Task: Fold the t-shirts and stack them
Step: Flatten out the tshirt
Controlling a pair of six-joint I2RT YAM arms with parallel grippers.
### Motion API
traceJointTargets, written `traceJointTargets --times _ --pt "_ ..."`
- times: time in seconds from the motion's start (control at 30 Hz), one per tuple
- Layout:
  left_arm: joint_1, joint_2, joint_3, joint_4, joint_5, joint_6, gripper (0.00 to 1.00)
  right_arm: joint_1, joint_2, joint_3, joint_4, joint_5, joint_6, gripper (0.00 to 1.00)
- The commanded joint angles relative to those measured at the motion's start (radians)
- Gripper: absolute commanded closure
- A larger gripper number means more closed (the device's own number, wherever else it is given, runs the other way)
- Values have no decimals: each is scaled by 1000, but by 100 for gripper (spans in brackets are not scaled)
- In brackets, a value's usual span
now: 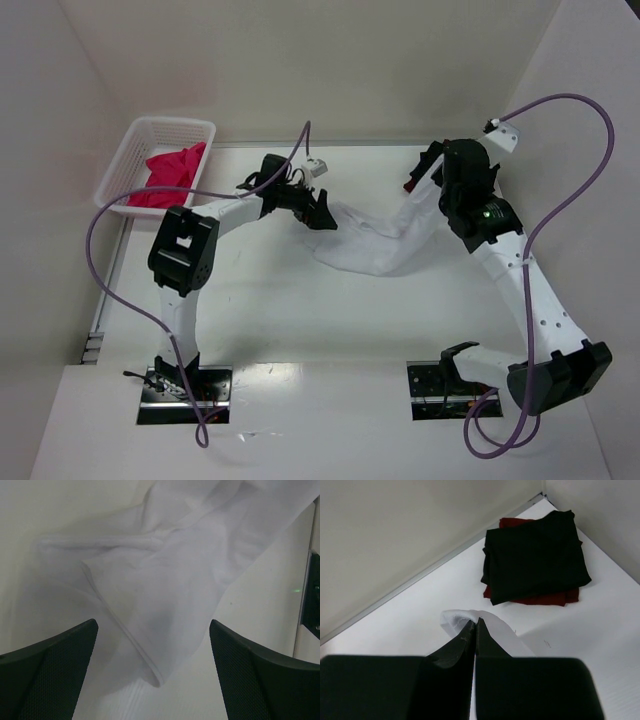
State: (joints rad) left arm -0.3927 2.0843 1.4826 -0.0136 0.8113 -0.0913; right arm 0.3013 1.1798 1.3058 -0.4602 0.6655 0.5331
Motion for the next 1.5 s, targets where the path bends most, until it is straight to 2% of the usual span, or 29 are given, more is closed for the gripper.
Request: traceJointTargets --times 0.0,0.3,0.43,0.57,0.83,1.1,1.2,1.47 --pt "-17 72 85 81 6 -8 0 -28 -34 -43 26 8 39 100" --pt "-66 128 120 152 -132 -101 2 -37 -23 -71 67 -47 39 100" --pt "-75 137 99 234 -215 -192 2 -37 -23 -82 77 -66 39 100" --pt "-75 158 105 281 -234 -245 3 -37 -23 -90 77 -67 39 100" --pt "-75 194 128 251 -248 -272 6 -37 -23 -91 77 -67 21 100" --pt "-75 163 84 261 -224 -254 25 -47 -23 -100 86 -67 21 100" --pt "-75 163 84 262 -221 -254 37 -47 -23 -100 86 -67 21 100" --pt "-75 174 96 216 -182 -223 41 -47 -42 -100 86 -67 21 100"
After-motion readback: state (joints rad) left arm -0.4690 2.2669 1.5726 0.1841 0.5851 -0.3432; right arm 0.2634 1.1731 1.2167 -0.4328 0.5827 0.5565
